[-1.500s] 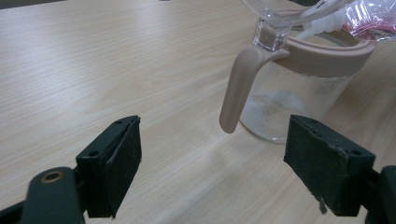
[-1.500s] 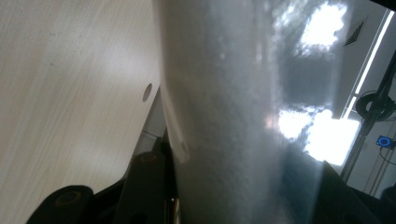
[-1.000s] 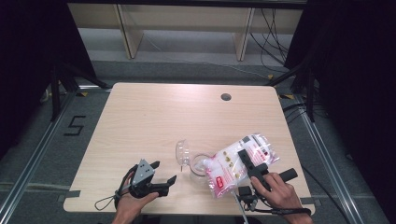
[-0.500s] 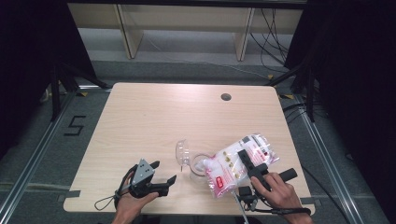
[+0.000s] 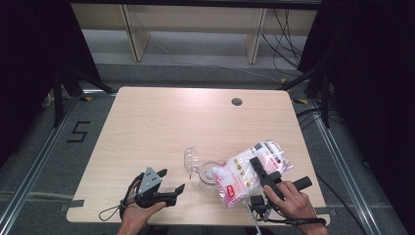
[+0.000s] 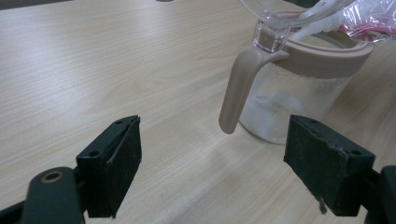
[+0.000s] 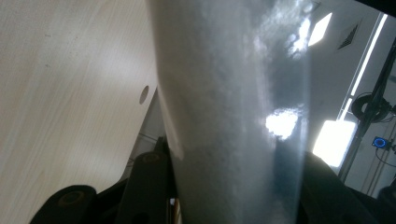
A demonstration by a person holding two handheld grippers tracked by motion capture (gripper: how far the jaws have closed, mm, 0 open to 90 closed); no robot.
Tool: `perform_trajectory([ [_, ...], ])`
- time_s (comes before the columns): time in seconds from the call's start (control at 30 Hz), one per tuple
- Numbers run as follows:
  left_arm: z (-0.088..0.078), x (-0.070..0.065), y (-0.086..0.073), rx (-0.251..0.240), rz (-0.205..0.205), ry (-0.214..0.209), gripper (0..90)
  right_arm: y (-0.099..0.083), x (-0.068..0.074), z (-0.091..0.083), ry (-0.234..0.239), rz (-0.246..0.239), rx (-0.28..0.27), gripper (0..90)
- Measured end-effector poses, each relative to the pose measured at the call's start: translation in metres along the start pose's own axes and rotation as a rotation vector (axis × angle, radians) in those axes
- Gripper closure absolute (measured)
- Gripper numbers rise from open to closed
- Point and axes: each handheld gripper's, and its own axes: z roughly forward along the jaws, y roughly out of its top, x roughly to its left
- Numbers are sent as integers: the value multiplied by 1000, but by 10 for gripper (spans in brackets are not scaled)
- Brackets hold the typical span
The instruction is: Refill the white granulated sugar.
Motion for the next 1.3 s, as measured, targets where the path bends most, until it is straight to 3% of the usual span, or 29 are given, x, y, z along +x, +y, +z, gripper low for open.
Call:
perform_trajectory([
  [0.03, 0, 0, 0, 0, 0, 1, 184, 0, 1, 0, 7, 15, 5, 642],
  [0.23, 0, -1, 0, 1, 0, 2, 184, -1, -1, 0, -8, -13, -6, 643],
  [0.33, 0, -1, 0, 0, 0, 2, 184, -1, 0, 0, 5, 6, -2, 644],
  [0.37, 0, -1, 0, -1, -1, 1, 184, -1, -2, -1, 1, -17, -4, 643],
  [0.63, 0, -1, 0, 1, 0, -2, 184, -1, -1, 0, -1, -8, -10, 645],
  [0.7, -1, 0, 0, 5, 20, 2, 184, -1, -1, -1, -1, -12, -10, 645],
  [0.73, 0, 0, 0, 0, 0, 1, 184, -1, -2, 0, 0, -19, -13, 645],
  [0.93, 0, 0, 0, 1, 0, 1, 184, -3, -3, 0, -5, -40, -15, 646],
  [1.1, 1, -1, 0, 0, 1, -3, 184, -3, -2, -2, -2, -10, 3, 646],
  [1.13, 0, -1, 0, 4, 1, -2, 184, -3, -2, -2, -9, -15, 0, 646],
  [1.17, 0, -1, 0, 5, 5, -1, 184, -3, -1, -1, -53, -13, -20, 646],
  [1.23, 1, -1, -1, -1, 1, -2, 184, -4, 0, -1, -70, -4, -26, 647],
  [1.3, 0, 0, 0, 4, 6, 0, 184, -3, -1, -2, -54, -12, -12, 647],
])
